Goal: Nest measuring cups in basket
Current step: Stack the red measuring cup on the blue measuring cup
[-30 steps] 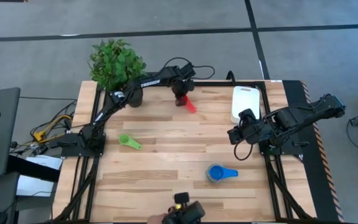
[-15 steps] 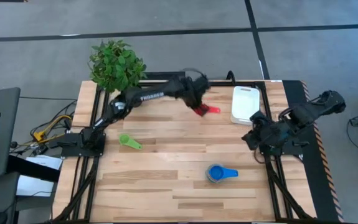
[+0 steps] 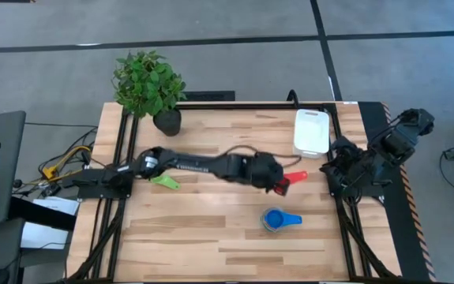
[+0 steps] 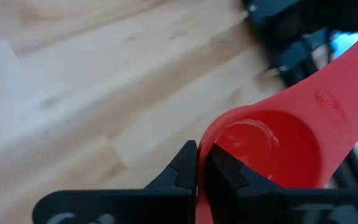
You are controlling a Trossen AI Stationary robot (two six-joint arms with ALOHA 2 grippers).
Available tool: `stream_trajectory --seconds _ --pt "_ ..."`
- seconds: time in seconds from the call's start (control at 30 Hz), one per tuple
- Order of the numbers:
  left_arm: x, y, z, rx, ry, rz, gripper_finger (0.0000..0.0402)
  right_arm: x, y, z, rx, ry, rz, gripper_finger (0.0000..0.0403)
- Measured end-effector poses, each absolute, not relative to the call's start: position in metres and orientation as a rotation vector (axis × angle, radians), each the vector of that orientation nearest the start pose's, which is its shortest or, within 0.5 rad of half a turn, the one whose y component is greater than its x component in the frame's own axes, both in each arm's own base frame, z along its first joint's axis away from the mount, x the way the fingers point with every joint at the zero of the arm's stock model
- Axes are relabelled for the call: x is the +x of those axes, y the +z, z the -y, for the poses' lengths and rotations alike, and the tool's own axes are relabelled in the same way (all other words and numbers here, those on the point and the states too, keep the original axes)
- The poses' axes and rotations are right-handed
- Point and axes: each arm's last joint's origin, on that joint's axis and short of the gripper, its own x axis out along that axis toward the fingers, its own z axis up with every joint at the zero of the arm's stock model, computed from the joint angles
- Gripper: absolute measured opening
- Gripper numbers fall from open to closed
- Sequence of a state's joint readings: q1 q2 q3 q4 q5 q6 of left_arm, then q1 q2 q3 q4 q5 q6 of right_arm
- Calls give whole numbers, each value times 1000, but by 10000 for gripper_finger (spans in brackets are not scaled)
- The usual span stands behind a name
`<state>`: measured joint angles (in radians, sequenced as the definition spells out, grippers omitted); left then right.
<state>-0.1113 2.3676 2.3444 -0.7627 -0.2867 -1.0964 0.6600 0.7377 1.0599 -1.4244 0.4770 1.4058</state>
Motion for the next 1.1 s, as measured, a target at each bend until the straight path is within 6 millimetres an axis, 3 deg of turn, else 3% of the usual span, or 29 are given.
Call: stream_trajectory --seconds 0.2,0.43,0.67,1.1 --pt "521 264 97 -922 588 -516 2 67 333 -35 695 -462 -812 124" --pt "521 257 117 -937 544 -500 2 65 334 -33 675 -448 -815 124" --pt "525 229 142 -977 475 -593 2 65 334 -33 668 -456 -799 124" --pt "526 203 152 -1006 477 -689 2 66 334 -34 671 -453 -796 124"
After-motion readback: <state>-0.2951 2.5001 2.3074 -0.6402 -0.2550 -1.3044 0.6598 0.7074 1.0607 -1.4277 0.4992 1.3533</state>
